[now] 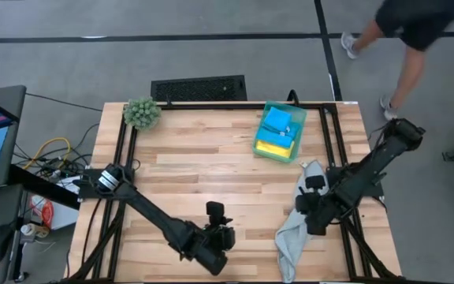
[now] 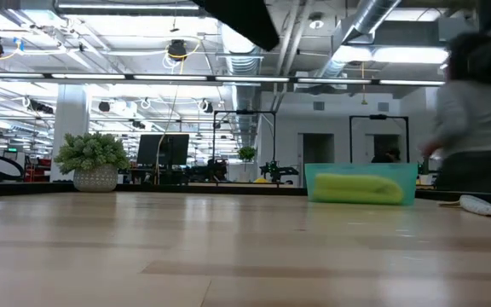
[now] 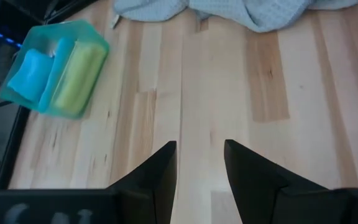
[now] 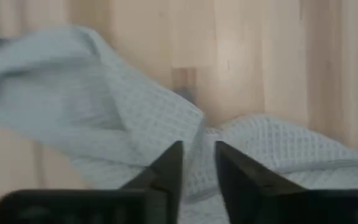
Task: Fold microfiber towels
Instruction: Fold the gray towel
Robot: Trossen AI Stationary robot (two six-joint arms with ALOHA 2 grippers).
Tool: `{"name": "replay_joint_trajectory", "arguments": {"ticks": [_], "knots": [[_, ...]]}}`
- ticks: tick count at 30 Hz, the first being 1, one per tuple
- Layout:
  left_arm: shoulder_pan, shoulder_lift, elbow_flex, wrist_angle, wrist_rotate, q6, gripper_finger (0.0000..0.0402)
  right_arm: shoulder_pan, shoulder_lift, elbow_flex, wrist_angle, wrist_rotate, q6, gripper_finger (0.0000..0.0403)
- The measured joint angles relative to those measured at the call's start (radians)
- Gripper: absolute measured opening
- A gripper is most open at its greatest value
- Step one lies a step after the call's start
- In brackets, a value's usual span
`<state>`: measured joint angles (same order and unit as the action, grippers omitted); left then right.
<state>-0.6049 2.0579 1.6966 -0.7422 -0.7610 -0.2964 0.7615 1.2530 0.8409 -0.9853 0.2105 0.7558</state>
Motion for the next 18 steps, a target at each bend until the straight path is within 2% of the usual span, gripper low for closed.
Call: {"name": "replay_joint_trajectory", "arguments": {"ticks": [5, 8, 12, 18], "knots": [[-0.027, 0.000, 0.000, -0.077, -0.040, -0.072, 0.0127, -0.089, 0.045, -0.063, 0.088, -0.023, -0.010, 0.0197], [-0.042, 0.000, 0.000, -0.102, -0.067, -0.099, 0.0127, -0.155, 0.044, -0.097, 0.176, -0.028, -0.064, 0.0227], [-0.058, 0.001, 0.000, -0.150, -0.067, -0.165, 0.0127, -0.216, 0.044, -0.144, 0.330, -0.105, -0.113, 0.0228], [-0.085, 0.001, 0.000, -0.224, -0.102, -0.251, 0.0127, -0.188, 0.098, -0.239, 0.453, -0.145, -0.074, 0.0207]]}}
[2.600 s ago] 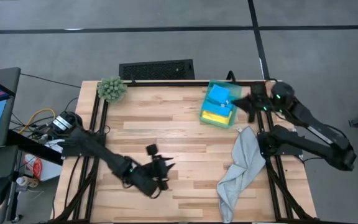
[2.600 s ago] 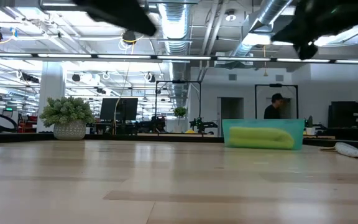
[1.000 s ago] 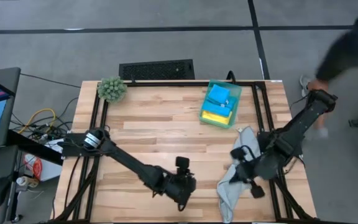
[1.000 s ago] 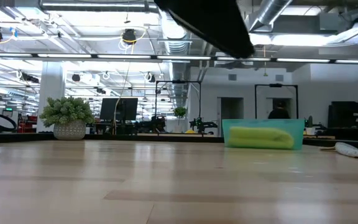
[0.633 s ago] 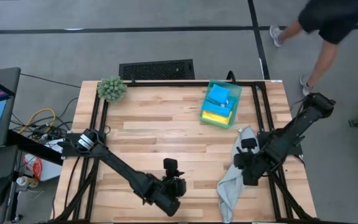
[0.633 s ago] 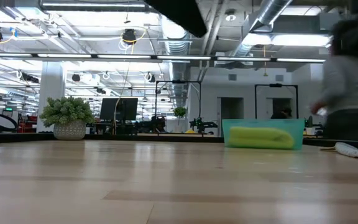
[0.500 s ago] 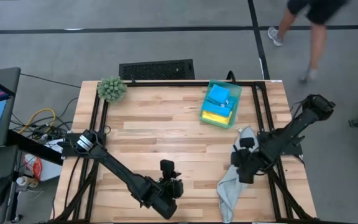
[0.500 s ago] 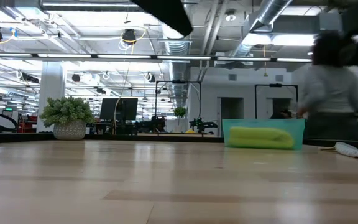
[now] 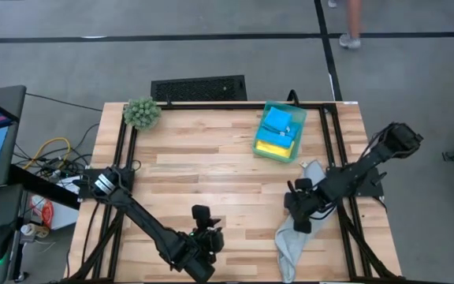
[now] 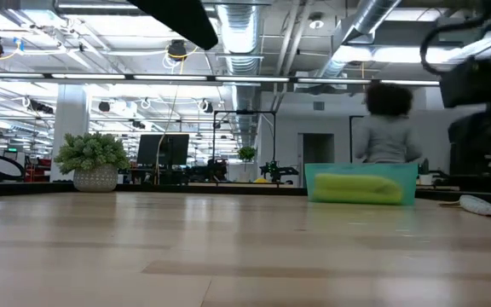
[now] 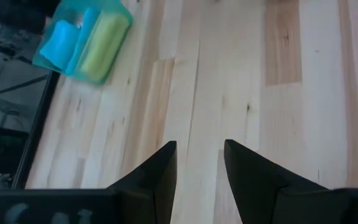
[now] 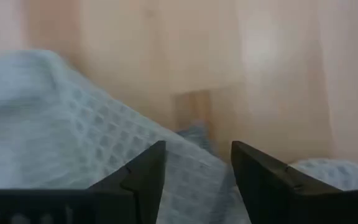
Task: Fold microfiber towels
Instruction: Fold the gray towel
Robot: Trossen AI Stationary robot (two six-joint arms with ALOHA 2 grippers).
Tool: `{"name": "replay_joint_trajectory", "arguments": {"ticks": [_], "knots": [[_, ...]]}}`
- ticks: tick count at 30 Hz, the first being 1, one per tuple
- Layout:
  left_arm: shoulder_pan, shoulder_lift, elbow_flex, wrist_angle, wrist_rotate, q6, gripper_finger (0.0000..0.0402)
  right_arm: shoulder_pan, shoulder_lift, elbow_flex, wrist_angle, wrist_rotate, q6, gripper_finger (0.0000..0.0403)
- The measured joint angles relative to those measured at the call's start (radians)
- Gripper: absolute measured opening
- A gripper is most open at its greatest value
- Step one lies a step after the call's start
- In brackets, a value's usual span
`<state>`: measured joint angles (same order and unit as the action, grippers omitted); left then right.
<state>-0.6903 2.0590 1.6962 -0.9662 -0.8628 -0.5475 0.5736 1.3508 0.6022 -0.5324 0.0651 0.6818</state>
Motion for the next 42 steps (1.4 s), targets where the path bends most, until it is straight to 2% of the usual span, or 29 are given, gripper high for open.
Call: {"name": "replay_joint_trajectory", "arguments": {"ticks": [8, 10, 12, 16, 17, 23, 26, 31, 34, 37, 42], "knots": [[-0.011, 0.001, 0.000, -0.009, -0.024, -0.042, 0.0127, -0.004, 0.092, -0.024, 0.044, 0.008, 0.019, 0.0201], [-0.011, 0.001, 0.000, -0.009, -0.024, -0.049, 0.0127, -0.004, 0.097, -0.020, 0.038, -0.003, 0.019, 0.0186], [-0.013, 0.001, 0.000, -0.010, -0.024, -0.051, 0.0127, 0.001, 0.091, -0.017, 0.039, -0.014, 0.015, 0.0151], [-0.013, 0.001, 0.000, -0.013, -0.024, -0.050, 0.0127, 0.001, 0.050, -0.005, 0.038, -0.045, -0.021, 0.0036], [-0.013, 0.001, 0.000, -0.013, -0.024, -0.046, 0.0127, -0.003, 0.034, -0.001, 0.034, -0.048, -0.031, 0.0020], [-0.021, 0.002, 0.000, -0.022, -0.103, -0.045, 0.0127, -0.031, -0.039, 0.075, 0.057, 0.083, -0.090, 0.0008], [-0.031, 0.002, 0.000, -0.031, -0.151, -0.049, 0.0127, -0.041, -0.079, 0.129, 0.079, 0.212, -0.168, 0.0010], [-0.036, 0.002, 0.000, -0.050, -0.208, -0.063, 0.0127, -0.064, -0.111, 0.204, 0.192, 0.459, -0.388, 0.0005], [-0.036, 0.002, 0.000, -0.056, -0.302, -0.102, 0.0127, -0.082, -0.116, 0.232, 0.299, 0.461, -0.536, 0.0009], [-0.032, 0.002, 0.000, -0.130, -0.388, -0.216, 0.0127, -0.084, -0.116, 0.261, 0.358, 0.461, -0.630, 0.0008], [-0.031, 0.002, -0.016, -0.363, -0.405, -0.609, 0.0127, -0.068, -0.116, 0.274, 0.307, 0.462, -0.637, 0.0006]]}}
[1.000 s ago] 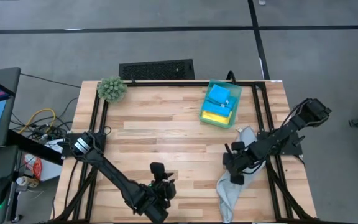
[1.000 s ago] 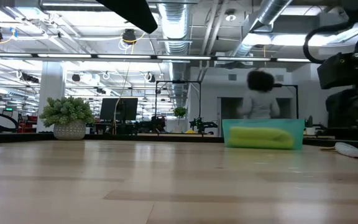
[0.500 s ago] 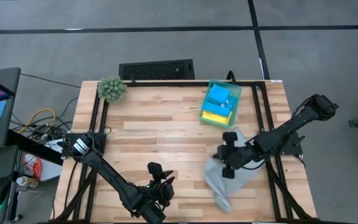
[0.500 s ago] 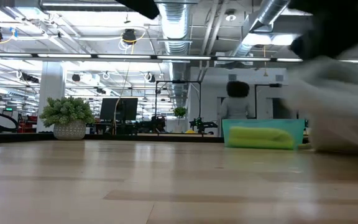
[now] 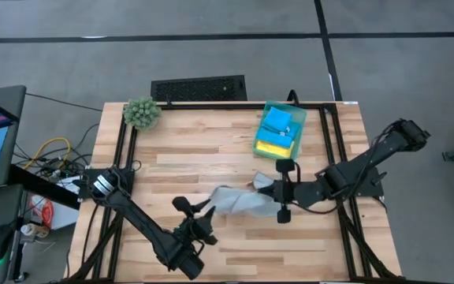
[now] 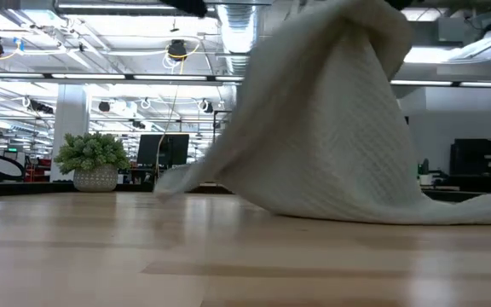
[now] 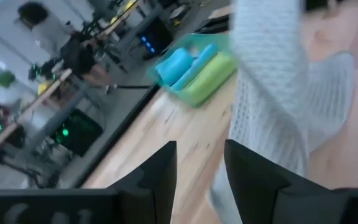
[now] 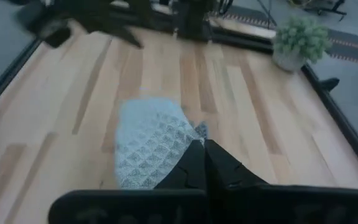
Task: Fold microfiber towels
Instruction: Fold the gray towel
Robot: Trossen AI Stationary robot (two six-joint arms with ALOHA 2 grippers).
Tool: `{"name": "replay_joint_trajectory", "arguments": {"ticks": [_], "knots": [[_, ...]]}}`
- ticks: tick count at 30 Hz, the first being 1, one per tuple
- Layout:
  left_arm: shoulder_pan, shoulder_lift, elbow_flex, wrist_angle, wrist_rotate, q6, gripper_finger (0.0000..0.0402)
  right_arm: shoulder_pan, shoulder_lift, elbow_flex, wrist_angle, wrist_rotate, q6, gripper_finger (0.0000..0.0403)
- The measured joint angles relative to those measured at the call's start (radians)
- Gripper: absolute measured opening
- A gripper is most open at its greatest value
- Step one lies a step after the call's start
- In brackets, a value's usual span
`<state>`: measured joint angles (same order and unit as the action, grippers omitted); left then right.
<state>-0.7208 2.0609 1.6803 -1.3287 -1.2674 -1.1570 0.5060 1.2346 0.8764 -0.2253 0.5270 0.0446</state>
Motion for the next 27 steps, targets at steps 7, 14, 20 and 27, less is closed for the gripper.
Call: {"name": "replay_joint_trajectory", "arguments": {"ticks": [7, 14, 20, 27], "knots": [[-0.029, 0.000, -0.131, 0.110, 0.012, -0.126, 0.0128, 0.118, 0.068, -0.026, -0.009, -0.005, 0.047, 0.0006], [-0.020, 0.001, -0.251, 0.375, 0.116, 0.058, 0.0128, 0.187, 0.188, -0.034, -0.010, -0.004, 0.191, 0.0030], [-0.012, 0.001, -0.335, 0.645, 0.242, 0.401, 0.0128, 0.208, 0.283, -0.034, -0.007, -0.005, 0.244, 0.0034], [0.032, 0.001, -0.408, 0.716, 0.511, 0.679, 0.0128, 0.214, 0.333, -0.034, 0.030, -0.010, 0.245, 0.0031]]}}
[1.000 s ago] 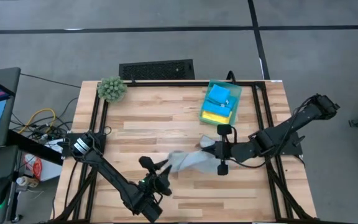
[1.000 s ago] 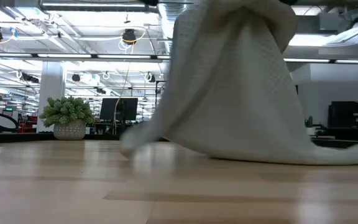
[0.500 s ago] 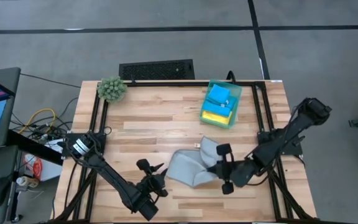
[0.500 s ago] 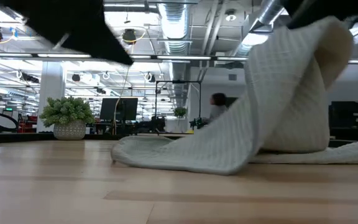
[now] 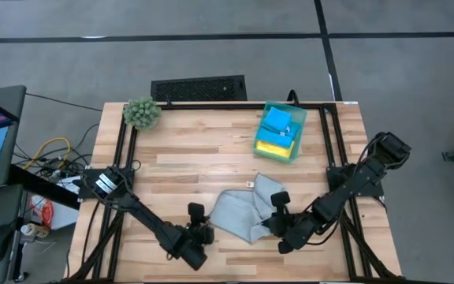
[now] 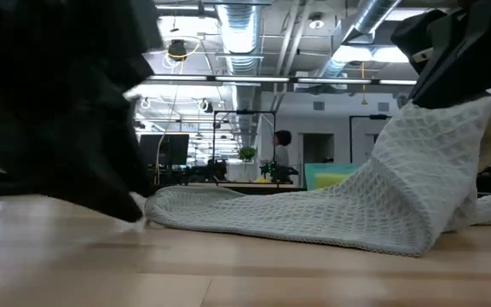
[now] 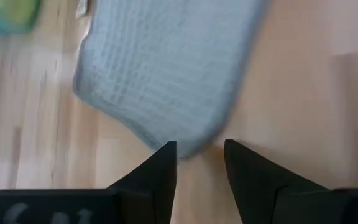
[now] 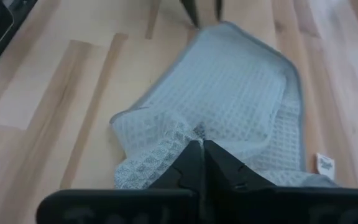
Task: Fold microfiber towels
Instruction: Fold the gray towel
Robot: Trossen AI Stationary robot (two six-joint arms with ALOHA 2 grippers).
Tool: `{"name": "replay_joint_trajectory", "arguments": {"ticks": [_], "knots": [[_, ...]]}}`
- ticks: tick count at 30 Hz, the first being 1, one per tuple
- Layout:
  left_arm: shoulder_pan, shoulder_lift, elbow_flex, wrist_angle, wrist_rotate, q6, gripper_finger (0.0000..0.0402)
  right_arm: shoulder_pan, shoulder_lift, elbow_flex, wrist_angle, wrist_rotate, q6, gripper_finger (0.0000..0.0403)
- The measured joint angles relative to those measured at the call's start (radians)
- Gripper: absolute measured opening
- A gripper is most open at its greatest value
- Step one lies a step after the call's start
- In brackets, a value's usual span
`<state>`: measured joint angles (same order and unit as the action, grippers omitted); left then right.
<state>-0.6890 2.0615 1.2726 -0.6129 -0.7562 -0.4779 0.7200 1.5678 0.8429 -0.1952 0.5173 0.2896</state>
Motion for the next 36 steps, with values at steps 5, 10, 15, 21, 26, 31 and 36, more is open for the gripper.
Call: {"name": "replay_joint_trajectory", "arguments": {"ticks": [5, 10, 15, 21, 26, 31, 36], "knots": [[0.035, -0.002, -0.004, 0.005, -0.050, -0.077, 0.0128, 0.007, 0.006, 0.000, -0.004, -0.007, 0.030, 0.0037], [0.065, -0.011, -0.022, -0.005, -0.035, -0.158, 0.0130, 0.013, 0.006, 0.000, -0.002, -0.038, 0.034, 0.0035], [0.086, -0.015, -0.075, 0.200, 0.046, -0.037, 0.0131, 0.013, 0.006, 0.000, 0.002, -0.045, 0.035, 0.0032], [0.113, -0.018, -0.094, 0.297, 0.100, 0.023, 0.0090, 0.013, 0.006, 0.000, 0.002, -0.045, 0.071, 0.0032], [0.120, -0.018, -0.068, 0.266, 0.147, 0.002, 0.0010, 0.019, -0.025, 0.000, 0.009, -0.046, 0.077, 0.0026], [0.095, -0.011, 0.047, 0.046, 0.127, -0.048, 0.0002, 0.019, -0.084, 0.001, 0.009, -0.046, 0.074, 0.0030], [0.046, -0.012, 0.250, -0.378, -0.034, -0.123, 0.0001, 0.014, -0.167, 0.001, 0.080, -0.040, -0.050, 0.0024]]}}
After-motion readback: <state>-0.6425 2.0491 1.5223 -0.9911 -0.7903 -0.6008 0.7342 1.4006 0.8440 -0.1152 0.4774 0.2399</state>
